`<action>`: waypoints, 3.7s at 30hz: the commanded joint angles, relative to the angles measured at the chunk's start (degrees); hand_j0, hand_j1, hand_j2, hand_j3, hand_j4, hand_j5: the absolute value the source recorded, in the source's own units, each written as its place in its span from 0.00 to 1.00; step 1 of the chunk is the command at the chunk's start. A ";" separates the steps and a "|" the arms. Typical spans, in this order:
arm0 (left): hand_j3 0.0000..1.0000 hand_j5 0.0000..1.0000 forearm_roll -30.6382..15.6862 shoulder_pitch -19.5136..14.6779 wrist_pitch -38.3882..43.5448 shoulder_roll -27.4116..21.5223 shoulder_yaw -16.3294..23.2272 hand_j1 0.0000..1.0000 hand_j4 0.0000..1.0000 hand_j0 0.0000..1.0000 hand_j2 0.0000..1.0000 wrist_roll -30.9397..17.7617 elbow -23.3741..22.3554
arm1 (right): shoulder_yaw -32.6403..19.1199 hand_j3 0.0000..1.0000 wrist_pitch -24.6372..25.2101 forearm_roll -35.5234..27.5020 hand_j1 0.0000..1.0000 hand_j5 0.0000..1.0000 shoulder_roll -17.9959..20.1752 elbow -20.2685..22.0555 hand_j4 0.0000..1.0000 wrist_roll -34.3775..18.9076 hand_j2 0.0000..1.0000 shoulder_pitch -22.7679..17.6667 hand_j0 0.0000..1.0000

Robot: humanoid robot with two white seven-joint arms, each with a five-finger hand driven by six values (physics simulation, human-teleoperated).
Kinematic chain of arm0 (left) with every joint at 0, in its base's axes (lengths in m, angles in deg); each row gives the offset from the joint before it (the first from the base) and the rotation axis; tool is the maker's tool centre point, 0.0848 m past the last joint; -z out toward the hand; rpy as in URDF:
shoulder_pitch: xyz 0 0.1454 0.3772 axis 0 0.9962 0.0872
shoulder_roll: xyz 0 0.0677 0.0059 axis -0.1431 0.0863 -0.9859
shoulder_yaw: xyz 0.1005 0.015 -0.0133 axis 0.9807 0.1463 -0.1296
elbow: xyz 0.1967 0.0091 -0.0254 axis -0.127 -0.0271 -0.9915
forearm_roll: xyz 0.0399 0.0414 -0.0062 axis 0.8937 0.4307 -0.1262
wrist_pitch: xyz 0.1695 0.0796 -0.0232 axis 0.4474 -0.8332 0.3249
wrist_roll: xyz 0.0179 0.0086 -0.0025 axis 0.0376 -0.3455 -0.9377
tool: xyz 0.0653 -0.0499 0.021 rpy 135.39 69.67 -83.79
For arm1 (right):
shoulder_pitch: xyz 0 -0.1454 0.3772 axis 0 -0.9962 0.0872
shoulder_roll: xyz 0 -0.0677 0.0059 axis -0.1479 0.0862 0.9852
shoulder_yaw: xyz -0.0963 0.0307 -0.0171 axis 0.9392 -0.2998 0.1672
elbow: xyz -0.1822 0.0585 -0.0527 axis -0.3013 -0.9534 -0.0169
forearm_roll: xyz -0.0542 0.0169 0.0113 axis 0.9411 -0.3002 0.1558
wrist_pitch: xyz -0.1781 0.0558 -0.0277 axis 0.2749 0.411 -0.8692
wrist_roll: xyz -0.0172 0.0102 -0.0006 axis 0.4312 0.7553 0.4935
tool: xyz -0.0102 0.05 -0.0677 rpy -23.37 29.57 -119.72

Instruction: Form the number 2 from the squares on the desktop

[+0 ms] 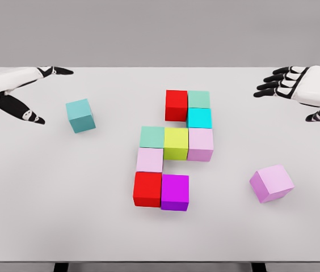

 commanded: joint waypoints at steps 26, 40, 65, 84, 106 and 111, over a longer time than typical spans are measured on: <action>0.99 0.99 0.54 0.17 41.19 15.37 0.67 0.99 0.99 0.99 0.99 2.65 3.77 | 18.29 1.00 0.17 8.70 1.00 1.00 2.40 0.24 1.00 0.03 1.00 0.18 1.00; 1.00 1.00 0.89 1.32 41.90 18.27 1.20 1.00 1.00 1.00 1.00 4.50 0.35 | 23.04 1.00 0.17 9.93 1.00 1.00 2.48 0.33 1.00 0.03 1.00 0.18 1.00; 0.97 0.97 3.00 2.46 41.81 20.82 2.26 0.97 0.97 0.97 0.97 4.50 -3.00 | 23.83 0.86 0.17 12.12 0.86 0.86 2.31 0.24 0.86 0.03 0.86 0.00 0.86; 0.56 0.56 2.30 2.55 41.11 23.46 2.08 0.56 0.56 0.56 0.56 4.59 -5.54 | 23.22 0.77 0.17 11.95 0.77 0.77 1.43 -0.02 0.77 0.03 0.77 -0.18 0.77; 0.38 0.38 3.26 2.46 34.43 27.15 1.91 0.38 0.38 0.38 0.38 12.85 -5.19 | 18.65 0.89 0.17 9.84 0.89 0.89 -3.23 -0.11 0.89 0.03 0.89 -2.81 0.89; 0.37 0.37 10.56 2.55 34.69 31.98 1.91 0.37 0.37 0.37 0.37 13.90 -5.54 | 18.82 0.95 0.17 9.49 0.95 0.95 -4.81 0.15 0.95 0.03 0.95 -2.72 0.95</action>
